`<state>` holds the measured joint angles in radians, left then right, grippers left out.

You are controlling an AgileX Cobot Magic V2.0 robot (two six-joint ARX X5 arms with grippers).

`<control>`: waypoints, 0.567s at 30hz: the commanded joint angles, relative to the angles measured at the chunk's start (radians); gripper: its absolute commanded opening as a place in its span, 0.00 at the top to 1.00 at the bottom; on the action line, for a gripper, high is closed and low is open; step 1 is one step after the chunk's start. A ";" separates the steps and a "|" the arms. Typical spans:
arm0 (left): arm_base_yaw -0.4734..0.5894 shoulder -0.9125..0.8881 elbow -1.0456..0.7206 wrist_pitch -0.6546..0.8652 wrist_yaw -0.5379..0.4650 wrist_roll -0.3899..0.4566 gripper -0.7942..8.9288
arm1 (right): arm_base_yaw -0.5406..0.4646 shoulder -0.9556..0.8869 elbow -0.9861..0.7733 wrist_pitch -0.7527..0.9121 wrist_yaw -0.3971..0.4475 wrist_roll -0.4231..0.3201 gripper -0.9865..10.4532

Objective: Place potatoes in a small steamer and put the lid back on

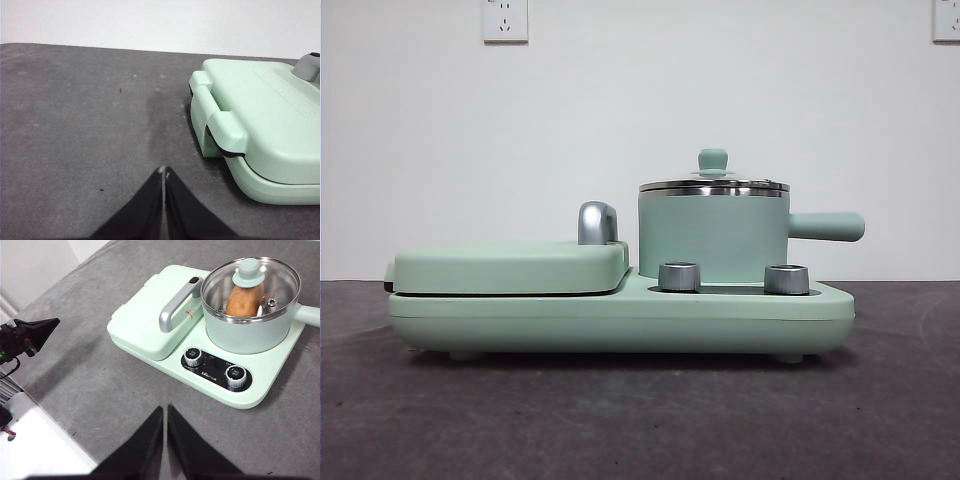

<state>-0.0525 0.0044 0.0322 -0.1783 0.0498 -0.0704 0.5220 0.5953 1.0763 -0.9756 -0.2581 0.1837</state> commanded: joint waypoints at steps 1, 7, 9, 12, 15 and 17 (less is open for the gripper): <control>0.001 -0.001 -0.020 -0.001 -0.002 0.010 0.91 | 0.006 0.004 0.010 0.010 -0.001 -0.008 0.91; 0.001 -0.001 -0.020 -0.001 -0.002 0.010 0.91 | 0.006 0.004 0.010 0.010 -0.001 -0.008 0.91; 0.001 -0.001 -0.020 -0.001 -0.002 0.010 0.91 | 0.006 0.002 0.008 0.013 0.000 -0.008 0.91; 0.001 -0.001 -0.020 -0.001 -0.002 0.010 0.91 | -0.034 -0.015 0.002 0.017 -0.008 -0.009 0.91; 0.001 -0.001 -0.020 -0.001 -0.002 0.010 0.91 | -0.140 -0.061 -0.057 0.110 -0.008 -0.009 0.91; 0.001 -0.001 -0.020 -0.001 -0.002 0.010 0.91 | -0.227 -0.114 -0.138 0.215 -0.004 -0.010 0.91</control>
<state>-0.0525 0.0044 0.0322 -0.1783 0.0498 -0.0704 0.3218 0.4911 0.9565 -0.8001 -0.2638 0.1829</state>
